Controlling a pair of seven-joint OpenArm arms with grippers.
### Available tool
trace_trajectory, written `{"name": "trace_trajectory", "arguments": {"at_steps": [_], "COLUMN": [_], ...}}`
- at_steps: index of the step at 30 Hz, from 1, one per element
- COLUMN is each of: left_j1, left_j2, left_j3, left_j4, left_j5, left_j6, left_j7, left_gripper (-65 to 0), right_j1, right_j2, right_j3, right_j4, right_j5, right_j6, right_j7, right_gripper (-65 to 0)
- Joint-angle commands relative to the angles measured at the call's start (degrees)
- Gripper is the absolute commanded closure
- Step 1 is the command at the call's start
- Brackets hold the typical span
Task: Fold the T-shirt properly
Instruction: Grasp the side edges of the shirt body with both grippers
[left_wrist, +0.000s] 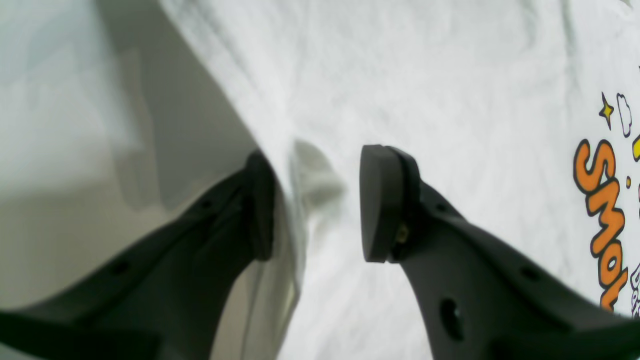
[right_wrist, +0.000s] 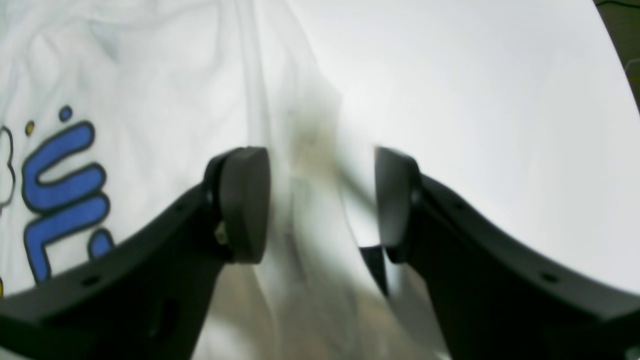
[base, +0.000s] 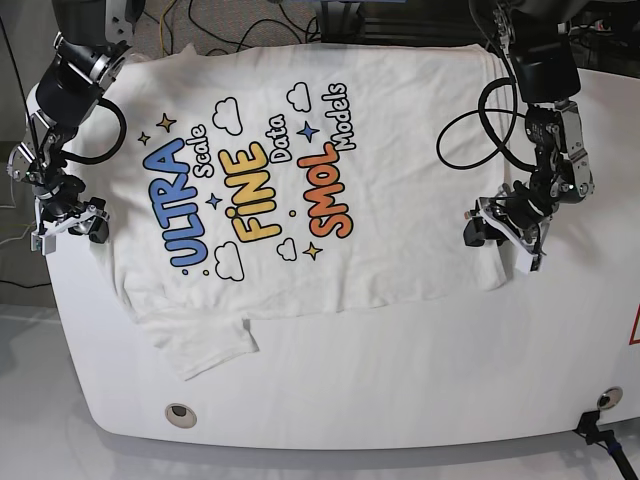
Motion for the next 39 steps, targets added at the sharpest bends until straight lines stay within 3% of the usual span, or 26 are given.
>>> {"name": "trace_trajectory", "arguments": {"at_steps": [1, 14, 16, 18, 20, 22, 23, 39], "left_j1": [0.2, 0.2, 0.2, 0.1, 0.0, 0.0, 0.0, -6.6], "left_j2": [-0.4, -0.3, -0.3, -0.3, -0.2, -0.2, -0.2, -2.1], "left_j3": [0.0, 0.0, 0.0, 0.0, 0.0, 0.0, 0.0, 0.0], "left_j4": [0.4, 0.4, 0.4, 0.4, 0.4, 0.3, 0.3, -2.6], "left_j5": [1.2, 1.2, 1.2, 1.2, 1.2, 1.2, 1.2, 1.5], "left_j6": [0.7, 0.7, 0.7, 0.7, 0.8, 0.8, 0.8, 0.8], "left_j7": [1.7, 1.7, 1.5, 1.5, 1.5, 1.5, 1.5, 1.4], "left_gripper": [-22.8, -22.7, -19.7, -10.2, 0.0, 0.0, 0.0, 0.0], "right_j1": [0.9, 1.0, 1.0, 1.0, 1.0, 1.0, 1.0, 3.5], "right_j2": [-0.3, -2.5, -2.8, -3.0, -3.2, -3.3, -3.3, -3.7], "right_j3": [-0.1, -1.2, -3.2, -3.9, -3.9, -4.0, -4.0, -4.0], "right_j4": [0.6, 0.6, 0.6, 0.6, 0.6, 0.6, 0.6, 0.6], "right_j5": [0.2, 0.1, 0.2, 0.2, 0.2, 0.2, 0.2, 0.0], "right_j6": [0.5, 0.5, 0.5, 0.5, 0.5, 0.5, 0.5, 0.5], "right_j7": [-1.1, -3.0, -3.0, -2.7, -2.7, -2.7, -2.7, -2.6], "right_gripper": [-32.7, -32.4, -30.9, -24.3, -13.1, -1.1, 0.0, 0.0]}}
